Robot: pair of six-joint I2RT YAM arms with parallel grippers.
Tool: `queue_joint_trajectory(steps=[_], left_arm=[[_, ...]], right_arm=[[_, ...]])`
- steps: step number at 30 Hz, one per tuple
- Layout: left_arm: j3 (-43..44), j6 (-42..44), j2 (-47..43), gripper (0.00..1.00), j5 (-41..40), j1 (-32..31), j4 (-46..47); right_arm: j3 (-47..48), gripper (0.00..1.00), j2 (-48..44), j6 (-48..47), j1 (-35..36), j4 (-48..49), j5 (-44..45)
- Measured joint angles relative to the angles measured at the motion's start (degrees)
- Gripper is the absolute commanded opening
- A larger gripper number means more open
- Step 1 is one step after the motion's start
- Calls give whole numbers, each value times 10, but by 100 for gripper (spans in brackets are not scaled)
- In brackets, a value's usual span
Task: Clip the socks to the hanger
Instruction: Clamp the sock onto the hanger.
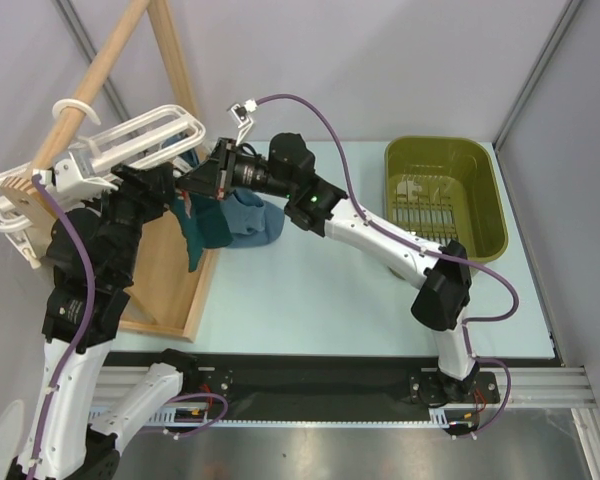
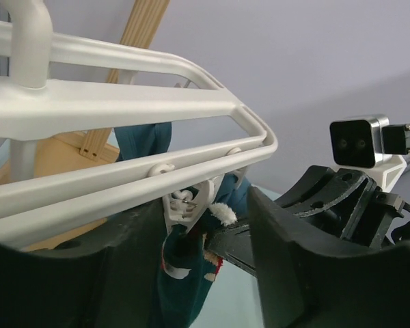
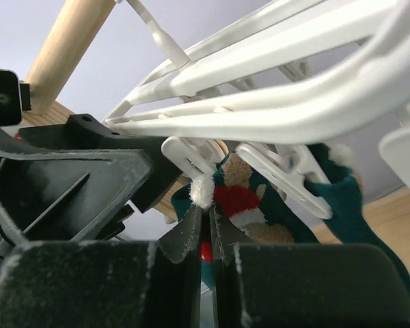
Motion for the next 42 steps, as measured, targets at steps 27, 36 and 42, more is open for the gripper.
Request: queue_joint_trajectory(steps=[27, 36, 42], left_arm=[[1, -47, -50, 92, 69, 0, -17], [-7, -83, -67, 95, 101, 0, -5], [-87, -156, -86, 98, 19, 0, -47]], right_arm=[[15, 89, 7, -46, -3, -105, 13], [-106, 93, -130, -80, -47, -133, 29], [-132, 100, -146, -84, -58, -122, 25]])
